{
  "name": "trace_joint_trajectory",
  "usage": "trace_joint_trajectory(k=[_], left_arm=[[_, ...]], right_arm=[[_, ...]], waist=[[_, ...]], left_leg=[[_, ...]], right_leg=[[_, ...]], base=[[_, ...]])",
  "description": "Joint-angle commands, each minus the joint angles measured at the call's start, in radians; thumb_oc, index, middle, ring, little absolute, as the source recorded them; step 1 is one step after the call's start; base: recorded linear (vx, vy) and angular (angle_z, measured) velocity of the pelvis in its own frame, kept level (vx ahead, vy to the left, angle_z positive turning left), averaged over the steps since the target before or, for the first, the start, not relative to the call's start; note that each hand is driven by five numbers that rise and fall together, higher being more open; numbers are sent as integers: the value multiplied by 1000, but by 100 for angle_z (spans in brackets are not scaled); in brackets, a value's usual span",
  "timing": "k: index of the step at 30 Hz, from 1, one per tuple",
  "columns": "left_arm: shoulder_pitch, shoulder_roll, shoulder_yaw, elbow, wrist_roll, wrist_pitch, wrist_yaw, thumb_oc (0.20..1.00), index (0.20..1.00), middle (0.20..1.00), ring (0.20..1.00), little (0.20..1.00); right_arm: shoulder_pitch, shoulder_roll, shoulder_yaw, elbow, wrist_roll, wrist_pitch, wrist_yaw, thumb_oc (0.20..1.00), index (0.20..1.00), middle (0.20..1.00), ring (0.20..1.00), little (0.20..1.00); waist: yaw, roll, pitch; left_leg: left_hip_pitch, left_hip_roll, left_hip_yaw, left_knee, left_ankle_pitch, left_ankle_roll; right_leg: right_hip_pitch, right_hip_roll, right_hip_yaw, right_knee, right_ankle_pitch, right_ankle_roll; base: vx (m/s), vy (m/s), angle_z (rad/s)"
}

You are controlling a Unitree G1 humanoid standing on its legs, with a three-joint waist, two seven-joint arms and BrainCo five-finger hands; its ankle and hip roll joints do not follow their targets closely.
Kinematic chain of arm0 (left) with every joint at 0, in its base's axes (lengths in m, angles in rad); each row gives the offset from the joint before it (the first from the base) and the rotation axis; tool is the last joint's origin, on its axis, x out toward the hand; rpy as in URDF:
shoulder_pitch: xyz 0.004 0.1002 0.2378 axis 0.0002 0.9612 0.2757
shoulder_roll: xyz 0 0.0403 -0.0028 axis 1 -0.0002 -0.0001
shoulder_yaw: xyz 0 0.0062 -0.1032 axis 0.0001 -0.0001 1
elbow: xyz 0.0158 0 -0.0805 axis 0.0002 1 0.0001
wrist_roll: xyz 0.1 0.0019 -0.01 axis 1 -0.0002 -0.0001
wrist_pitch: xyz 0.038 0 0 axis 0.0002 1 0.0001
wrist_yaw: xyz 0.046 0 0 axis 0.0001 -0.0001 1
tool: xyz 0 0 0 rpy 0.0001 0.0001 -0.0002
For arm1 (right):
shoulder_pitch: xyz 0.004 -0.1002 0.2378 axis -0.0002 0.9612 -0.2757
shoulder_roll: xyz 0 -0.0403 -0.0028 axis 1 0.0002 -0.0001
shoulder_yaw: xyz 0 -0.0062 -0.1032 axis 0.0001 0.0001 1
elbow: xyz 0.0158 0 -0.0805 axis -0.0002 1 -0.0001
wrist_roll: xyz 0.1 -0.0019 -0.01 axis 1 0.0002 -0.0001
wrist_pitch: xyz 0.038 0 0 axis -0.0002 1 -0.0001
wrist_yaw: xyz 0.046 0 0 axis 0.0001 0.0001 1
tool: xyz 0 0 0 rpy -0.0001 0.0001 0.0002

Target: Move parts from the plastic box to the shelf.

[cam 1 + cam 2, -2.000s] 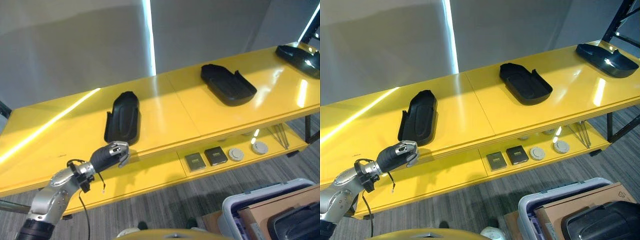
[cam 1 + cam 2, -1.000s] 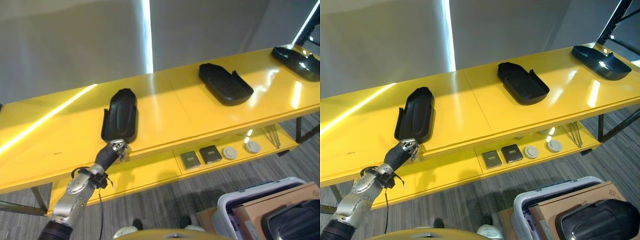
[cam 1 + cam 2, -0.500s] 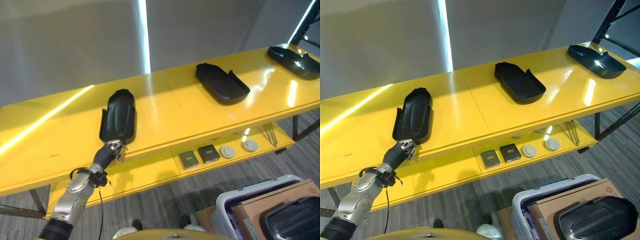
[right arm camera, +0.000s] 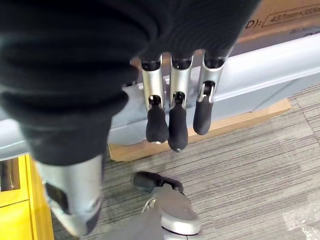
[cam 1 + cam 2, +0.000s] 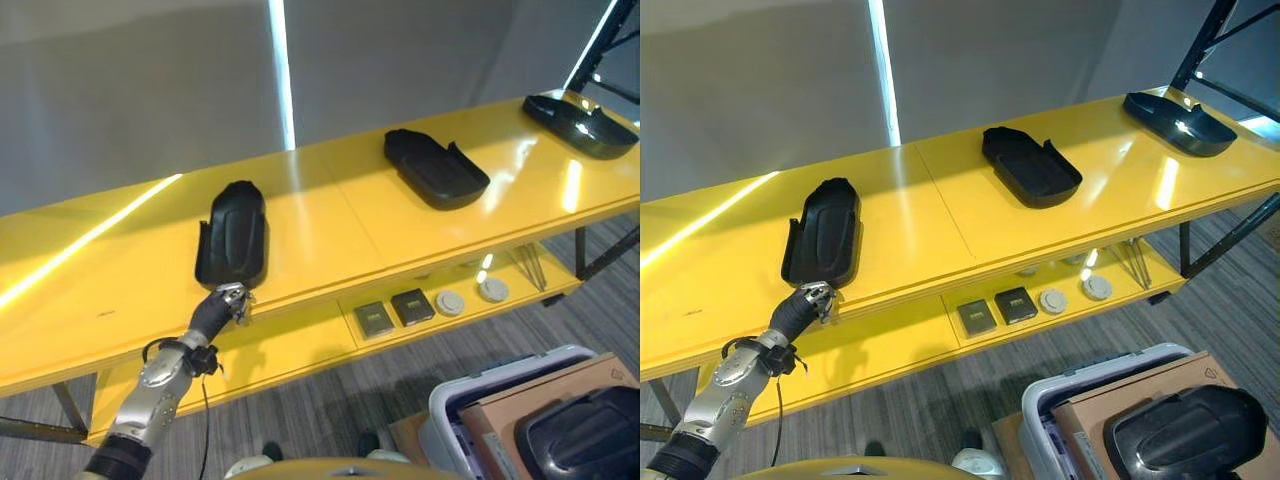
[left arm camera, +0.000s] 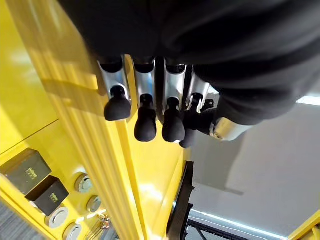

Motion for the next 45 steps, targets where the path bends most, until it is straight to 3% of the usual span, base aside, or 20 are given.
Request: trace_joint_trajectory(k=[1,25,45], left_arm=[[-116,-7,15,37,21,-69,31,200,200,200,200,200],[-158,-8,28,10,23,-41,75,200,200,200,200,200],[-225,-45,-14,150,50,-97,103,200,200,200,200,200]], right_arm=[[-22,23,62,11,-10,10,18,1000,1000,1000,1000,1000],[-23,19,66,7,-27,26,25,1000,1000,1000,1000,1000],[-38,23,86,32,-41,16,33,1000,1000,1000,1000,1000]], waist=[[-20,-40,4],[-24,-44,0],[-40,-48,-7]], left_leg=[[-40,28,43,144,-92,0],[-41,29,40,156,-98,1],[-32,34,54,152,-97,0]], right_leg=[[-4,-35,-1,51,-63,47],[0,-33,4,53,-69,45],[3,-27,15,53,-72,42]], base=[[0,0,0],[0,0,0],[0,0,0]])
